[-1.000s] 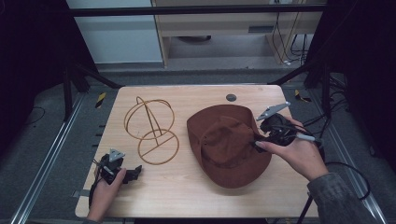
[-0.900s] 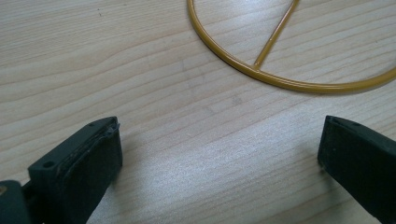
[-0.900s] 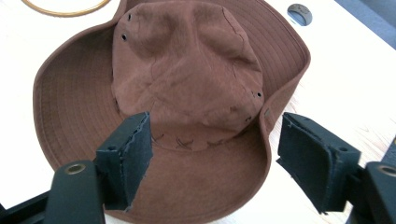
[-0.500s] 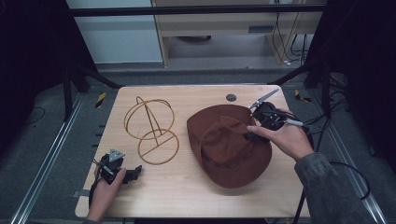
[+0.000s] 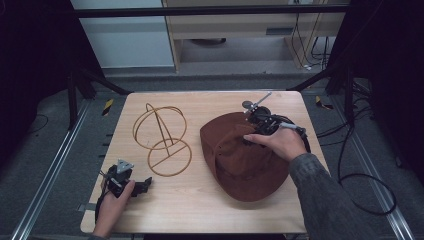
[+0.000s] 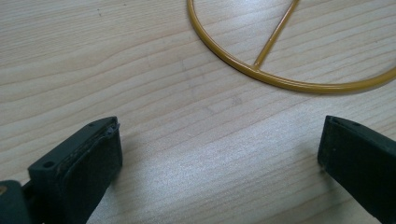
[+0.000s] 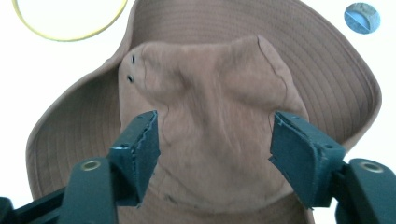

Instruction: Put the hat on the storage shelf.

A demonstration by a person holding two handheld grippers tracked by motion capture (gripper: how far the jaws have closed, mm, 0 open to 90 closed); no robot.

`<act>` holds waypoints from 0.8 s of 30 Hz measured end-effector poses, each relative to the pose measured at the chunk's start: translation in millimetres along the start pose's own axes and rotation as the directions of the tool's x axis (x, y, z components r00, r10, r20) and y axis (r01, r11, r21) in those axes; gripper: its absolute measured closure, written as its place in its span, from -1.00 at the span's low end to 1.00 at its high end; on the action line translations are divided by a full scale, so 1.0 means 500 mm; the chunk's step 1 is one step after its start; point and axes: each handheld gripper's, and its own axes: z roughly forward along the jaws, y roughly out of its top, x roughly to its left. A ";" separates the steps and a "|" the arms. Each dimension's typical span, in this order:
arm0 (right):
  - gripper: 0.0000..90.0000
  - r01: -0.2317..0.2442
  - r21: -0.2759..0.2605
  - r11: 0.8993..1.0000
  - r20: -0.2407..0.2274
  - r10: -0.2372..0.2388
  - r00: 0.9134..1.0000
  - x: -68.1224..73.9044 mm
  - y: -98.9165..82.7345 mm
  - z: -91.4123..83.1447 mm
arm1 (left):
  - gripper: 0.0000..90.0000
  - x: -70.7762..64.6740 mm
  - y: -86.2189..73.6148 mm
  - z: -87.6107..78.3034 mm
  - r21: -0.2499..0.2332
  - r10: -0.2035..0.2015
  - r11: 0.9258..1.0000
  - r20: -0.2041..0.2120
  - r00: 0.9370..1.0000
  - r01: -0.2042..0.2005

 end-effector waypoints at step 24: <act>-0.29 -0.004 0.057 0.998 -0.014 0.005 1.000 0.002 0.022 0.097 | -1.00 0.000 0.000 0.000 0.000 0.001 1.000 0.001 1.000 -0.001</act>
